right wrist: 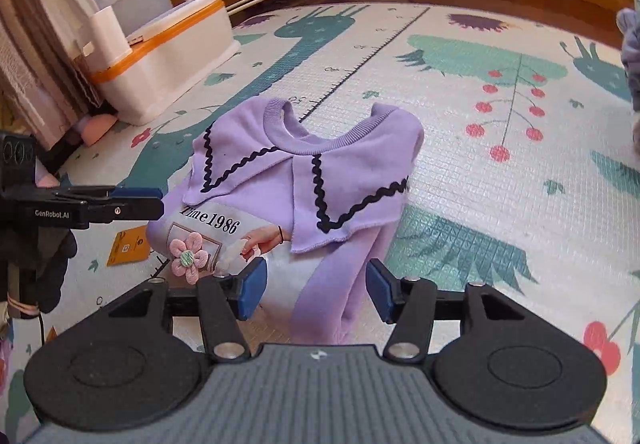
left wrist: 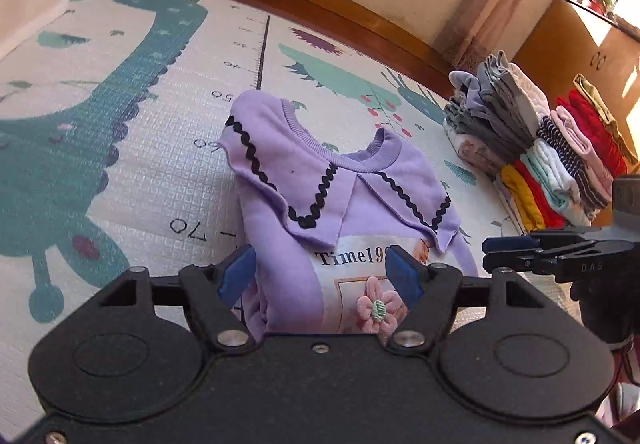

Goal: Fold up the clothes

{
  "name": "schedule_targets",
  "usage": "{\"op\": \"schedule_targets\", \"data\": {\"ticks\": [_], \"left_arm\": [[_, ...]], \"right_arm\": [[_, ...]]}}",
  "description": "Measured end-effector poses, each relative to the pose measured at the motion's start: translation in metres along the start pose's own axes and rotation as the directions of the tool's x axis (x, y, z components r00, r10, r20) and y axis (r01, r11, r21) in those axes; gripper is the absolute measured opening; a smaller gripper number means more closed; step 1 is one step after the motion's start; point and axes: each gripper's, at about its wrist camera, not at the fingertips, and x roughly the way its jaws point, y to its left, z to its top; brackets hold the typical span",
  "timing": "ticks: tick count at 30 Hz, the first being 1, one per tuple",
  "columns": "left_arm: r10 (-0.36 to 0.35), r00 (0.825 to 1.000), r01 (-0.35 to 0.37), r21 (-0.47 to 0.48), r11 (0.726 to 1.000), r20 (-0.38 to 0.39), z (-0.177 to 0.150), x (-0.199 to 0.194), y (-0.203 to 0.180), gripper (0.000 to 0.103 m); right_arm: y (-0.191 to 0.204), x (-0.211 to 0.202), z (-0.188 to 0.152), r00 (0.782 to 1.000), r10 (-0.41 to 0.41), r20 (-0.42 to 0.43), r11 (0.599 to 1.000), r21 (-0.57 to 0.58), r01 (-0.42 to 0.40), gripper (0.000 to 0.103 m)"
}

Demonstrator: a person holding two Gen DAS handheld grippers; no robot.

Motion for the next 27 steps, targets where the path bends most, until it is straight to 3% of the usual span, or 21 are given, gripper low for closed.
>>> {"op": "schedule_targets", "data": {"ticks": [4, 6, 11, 14, 19, 22, 25, 26, 27], "left_arm": [[-0.036, 0.999, 0.030, -0.184, 0.982, -0.026, -0.011, 0.008, 0.015, 0.071], [-0.027, 0.999, 0.017, -0.226, 0.974, -0.044, -0.013, 0.015, 0.023, 0.061], [-0.061, 0.997, 0.044, -0.298, 0.953, -0.049, -0.014, 0.016, 0.031, 0.046], [-0.078, 0.993, 0.049, -0.306, 0.951, -0.084, -0.020, 0.013, 0.026, 0.045], [-0.130, 0.978, 0.079, -0.293, 0.953, -0.161, -0.047, -0.009, 0.017, 0.045], [-0.148, 0.974, 0.097, -0.278, 0.956, -0.170, -0.057, -0.026, 0.013, 0.047], [-0.166, 0.970, 0.115, -0.264, 0.958, -0.179, -0.067, -0.044, 0.009, 0.061], [-0.168, 0.970, 0.118, -0.264, 0.957, -0.176, -0.067, -0.049, 0.009, 0.069], [-0.161, 0.973, 0.112, -0.273, 0.955, -0.164, -0.063, -0.050, 0.011, 0.069]], "right_arm": [[-0.017, 0.020, -0.022, 1.000, 0.023, 0.015, 0.973, 0.230, -0.026, 0.056], [-0.023, 0.033, -0.032, 0.999, 0.045, -0.004, 0.946, 0.321, -0.041, 0.053], [-0.029, 0.037, -0.026, 0.995, 0.095, -0.027, 0.932, 0.355, -0.079, 0.035], [-0.032, 0.028, -0.034, 0.992, 0.116, -0.050, 0.924, 0.371, -0.089, 0.034], [-0.032, -0.001, -0.075, 0.972, 0.190, -0.141, 0.916, 0.381, -0.123, 0.034], [-0.026, -0.020, -0.093, 0.940, 0.263, -0.216, 0.929, 0.320, -0.186, 0.039], [-0.034, -0.046, -0.097, 0.947, 0.286, -0.146, 0.928, 0.290, -0.236, 0.051], [-0.038, -0.051, -0.097, 0.955, 0.275, -0.111, 0.924, 0.304, -0.231, 0.057], [-0.043, -0.053, -0.095, 0.965, 0.252, -0.073, 0.919, 0.330, -0.215, 0.059]]}}
